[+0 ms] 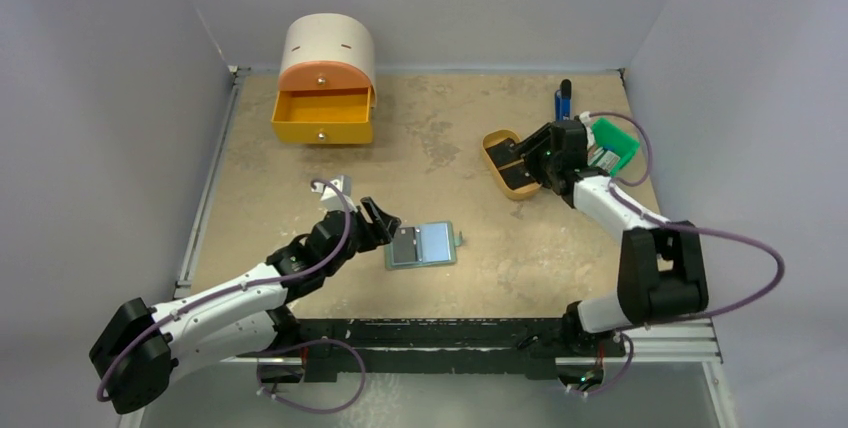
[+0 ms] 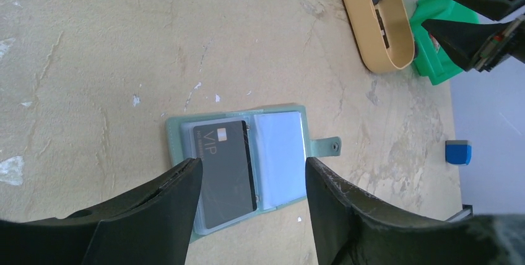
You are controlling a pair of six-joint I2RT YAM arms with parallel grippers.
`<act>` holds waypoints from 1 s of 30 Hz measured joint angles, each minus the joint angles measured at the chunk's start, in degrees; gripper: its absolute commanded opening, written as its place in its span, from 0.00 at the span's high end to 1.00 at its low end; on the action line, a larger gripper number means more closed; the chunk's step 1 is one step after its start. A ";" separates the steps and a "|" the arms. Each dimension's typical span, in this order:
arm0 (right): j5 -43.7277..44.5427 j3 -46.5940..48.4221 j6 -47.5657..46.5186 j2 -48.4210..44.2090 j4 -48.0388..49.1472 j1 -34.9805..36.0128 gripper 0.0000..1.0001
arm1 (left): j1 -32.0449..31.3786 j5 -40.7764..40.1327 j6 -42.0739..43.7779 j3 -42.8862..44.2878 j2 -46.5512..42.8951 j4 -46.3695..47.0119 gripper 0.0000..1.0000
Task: Put the credit cards into the card holder
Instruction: Pick up the credit card from the storage box.
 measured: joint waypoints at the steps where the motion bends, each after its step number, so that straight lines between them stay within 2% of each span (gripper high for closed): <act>1: 0.37 0.76 0.63 1.79 0.15 -0.07 0.44 | 0.00 -0.09 -0.24 0.00 0.00 -0.04 0.39; 6: 0.63 5.14 4.79 10.88 0.76 -0.09 0.39 | 0.00 -0.17 -1.38 -0.02 0.22 -0.35 0.40; 11: 1.64 6.71 9.53 15.58 1.07 -0.09 0.37 | 0.00 -0.17 -2.45 -0.11 1.27 -0.24 0.40; 20: 2.86 10.78 13.11 22.73 1.55 -0.09 0.41 | 0.00 -0.17 -2.84 -0.15 3.15 0.11 0.40; 30: 2.84 12.17 14.10 25.38 2.75 -0.09 0.51 | 0.00 -0.33 -2.99 -0.46 3.63 0.52 0.41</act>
